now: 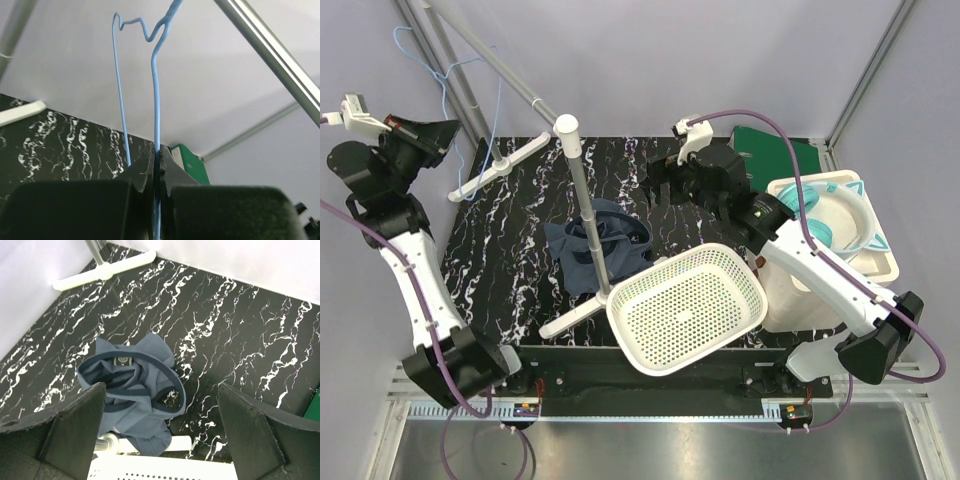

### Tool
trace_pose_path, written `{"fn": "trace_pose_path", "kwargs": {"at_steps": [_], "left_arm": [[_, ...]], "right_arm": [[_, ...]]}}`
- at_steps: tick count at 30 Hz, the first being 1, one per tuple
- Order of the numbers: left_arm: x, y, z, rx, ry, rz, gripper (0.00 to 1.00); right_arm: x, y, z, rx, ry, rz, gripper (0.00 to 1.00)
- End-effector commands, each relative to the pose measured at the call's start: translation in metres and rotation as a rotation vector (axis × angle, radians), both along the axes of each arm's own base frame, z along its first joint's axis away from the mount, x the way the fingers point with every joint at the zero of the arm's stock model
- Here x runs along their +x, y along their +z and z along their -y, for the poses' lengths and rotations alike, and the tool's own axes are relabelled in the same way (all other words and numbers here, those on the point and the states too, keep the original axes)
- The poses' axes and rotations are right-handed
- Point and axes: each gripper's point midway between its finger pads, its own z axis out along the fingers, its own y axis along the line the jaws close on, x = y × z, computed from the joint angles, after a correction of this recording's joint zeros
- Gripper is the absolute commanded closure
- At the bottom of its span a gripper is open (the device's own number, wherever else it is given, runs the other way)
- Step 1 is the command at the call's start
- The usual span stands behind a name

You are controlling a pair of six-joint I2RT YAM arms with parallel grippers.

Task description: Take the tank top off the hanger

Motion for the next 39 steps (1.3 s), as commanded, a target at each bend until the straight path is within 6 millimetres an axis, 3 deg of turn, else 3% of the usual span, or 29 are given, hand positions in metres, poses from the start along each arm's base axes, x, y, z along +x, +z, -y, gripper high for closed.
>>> {"fn": "trace_pose_path", "kwargs": {"at_steps": [1, 9, 13, 22, 29, 35, 37, 38, 39], "left_arm": [[-0.008, 0.053, 0.018, 0.094, -0.121, 0.143, 1.0], [0.025, 0.055, 0.015, 0.071, -0.212, 0.103, 1.0], [0.039, 0.054, 0.028, 0.104, -0.242, 0.044, 1.0], [0.048, 0.006, 0.019, 0.067, -0.176, -0.119, 1.0], [0.053, -0.008, 0.022, 0.053, -0.233, -0.152, 1.0], [0.054, 0.007, 0.021, 0.066, -0.226, -0.131, 1.0], [0.055, 0.01, 0.02, 0.061, -0.224, -0.128, 0.95], [0.055, 0.009, 0.02, 0.058, -0.224, -0.131, 0.85], [0.054, 0.008, 0.021, 0.061, -0.227, -0.134, 0.82]], "right_arm": [[-0.008, 0.025, -0.001, 0.05, 0.038, 0.076, 0.0], [-0.007, 0.009, -0.008, 0.05, 0.064, 0.051, 0.0], [-0.007, 0.005, -0.011, 0.049, 0.069, 0.039, 0.0], [-0.001, 0.002, -0.017, 0.043, 0.073, 0.031, 0.0], [0.017, -0.01, -0.053, 0.051, 0.144, 0.002, 0.0], [0.027, -0.027, -0.083, 0.063, 0.208, -0.052, 0.0], [0.029, -0.031, -0.087, 0.066, 0.214, -0.064, 0.0], [0.031, -0.035, -0.089, 0.061, 0.219, -0.071, 0.0], [0.031, -0.036, -0.091, 0.06, 0.224, -0.072, 0.0]]}}
